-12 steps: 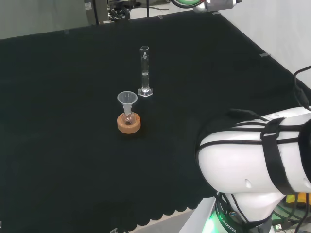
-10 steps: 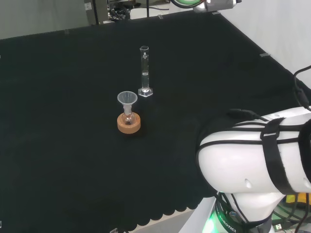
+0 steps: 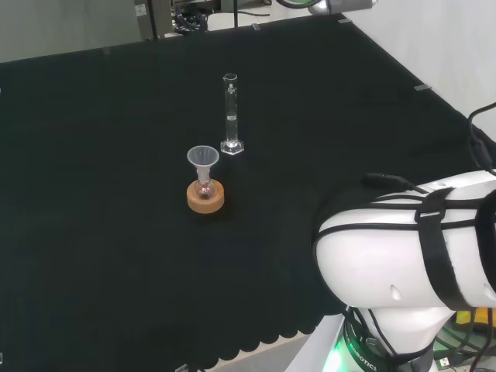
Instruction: Pick up the graduated cylinder.
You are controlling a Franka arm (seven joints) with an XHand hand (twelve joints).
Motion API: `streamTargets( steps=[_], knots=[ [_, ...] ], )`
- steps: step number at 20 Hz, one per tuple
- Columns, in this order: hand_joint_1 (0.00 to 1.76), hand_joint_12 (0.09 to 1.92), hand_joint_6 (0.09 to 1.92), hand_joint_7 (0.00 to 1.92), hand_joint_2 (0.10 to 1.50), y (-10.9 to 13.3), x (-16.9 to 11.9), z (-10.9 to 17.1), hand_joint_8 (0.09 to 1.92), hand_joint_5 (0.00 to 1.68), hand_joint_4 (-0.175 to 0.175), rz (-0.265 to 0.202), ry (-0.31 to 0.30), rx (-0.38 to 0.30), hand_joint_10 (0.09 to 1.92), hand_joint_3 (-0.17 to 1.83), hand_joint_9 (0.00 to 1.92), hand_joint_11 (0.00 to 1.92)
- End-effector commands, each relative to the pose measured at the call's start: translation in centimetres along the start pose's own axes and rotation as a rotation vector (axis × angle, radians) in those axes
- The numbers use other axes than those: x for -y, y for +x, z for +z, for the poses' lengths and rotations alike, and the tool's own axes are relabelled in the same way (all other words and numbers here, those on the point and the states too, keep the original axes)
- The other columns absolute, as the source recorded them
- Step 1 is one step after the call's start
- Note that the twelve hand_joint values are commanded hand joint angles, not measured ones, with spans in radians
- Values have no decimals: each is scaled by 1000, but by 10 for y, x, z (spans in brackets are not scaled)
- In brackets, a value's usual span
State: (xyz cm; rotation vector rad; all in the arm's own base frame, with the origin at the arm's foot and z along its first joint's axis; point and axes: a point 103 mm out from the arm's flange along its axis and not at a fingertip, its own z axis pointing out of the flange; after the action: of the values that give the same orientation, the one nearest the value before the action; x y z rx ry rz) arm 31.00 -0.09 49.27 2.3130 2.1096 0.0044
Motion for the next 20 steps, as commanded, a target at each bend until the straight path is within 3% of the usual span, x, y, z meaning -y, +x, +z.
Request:
streamTargets(
  steps=[1, 11, 20],
  knots=[
    [0, 1209, 87, 0, 1235, 1, -4, 6, 404, 253, -3, 20, 21, -3, 604, 337, 110, 0],
    [23, 1206, 87, 8, 1244, -14, -34, 54, 417, 272, -9, 70, 40, -23, 605, 307, 119, 0],
    [207, 1226, 87, 66, 1163, -46, -95, 115, 460, 308, -21, 33, 41, -148, 622, 245, 175, 0]
  ],
)
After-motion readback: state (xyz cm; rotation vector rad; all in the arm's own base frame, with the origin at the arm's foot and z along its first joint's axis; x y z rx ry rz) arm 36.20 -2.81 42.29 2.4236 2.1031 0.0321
